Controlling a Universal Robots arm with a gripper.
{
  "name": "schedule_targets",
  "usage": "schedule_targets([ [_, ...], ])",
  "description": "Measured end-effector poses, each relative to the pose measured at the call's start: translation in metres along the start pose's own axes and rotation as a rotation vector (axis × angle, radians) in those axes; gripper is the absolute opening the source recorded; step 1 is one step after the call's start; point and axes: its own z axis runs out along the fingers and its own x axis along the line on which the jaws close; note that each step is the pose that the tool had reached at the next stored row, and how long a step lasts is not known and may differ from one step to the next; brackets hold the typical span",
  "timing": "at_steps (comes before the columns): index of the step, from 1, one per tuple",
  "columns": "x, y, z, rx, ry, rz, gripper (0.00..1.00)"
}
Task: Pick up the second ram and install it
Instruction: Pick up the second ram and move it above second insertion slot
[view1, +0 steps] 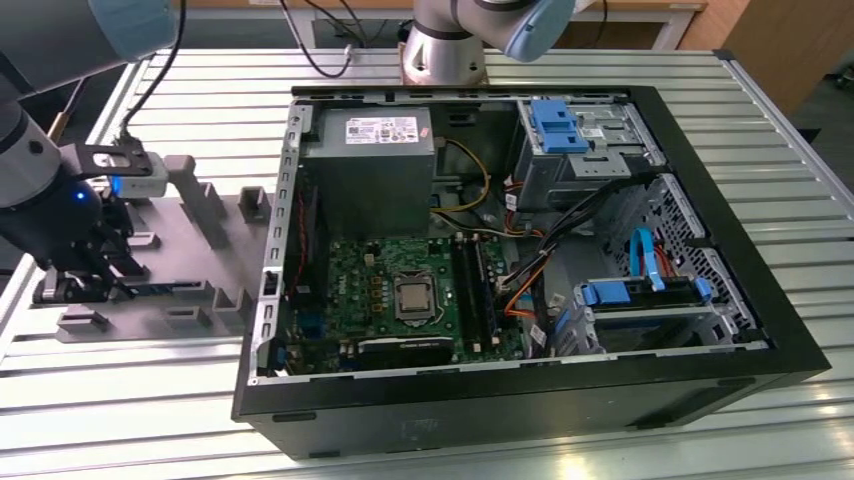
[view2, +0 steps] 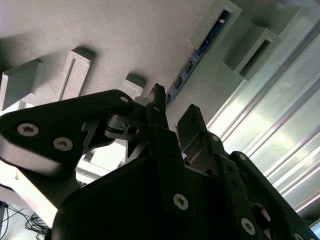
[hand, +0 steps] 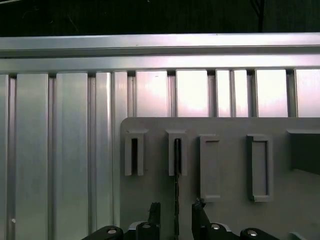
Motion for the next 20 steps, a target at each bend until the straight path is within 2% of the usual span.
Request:
schedule_targets([
  [8,0.0004,0.0002,0.0084,-0.0001,0.0001,0.000,0.38],
  [20,0.0006,0.0020,0.0122,-0.0002,-0.0002,0.000,0.37],
])
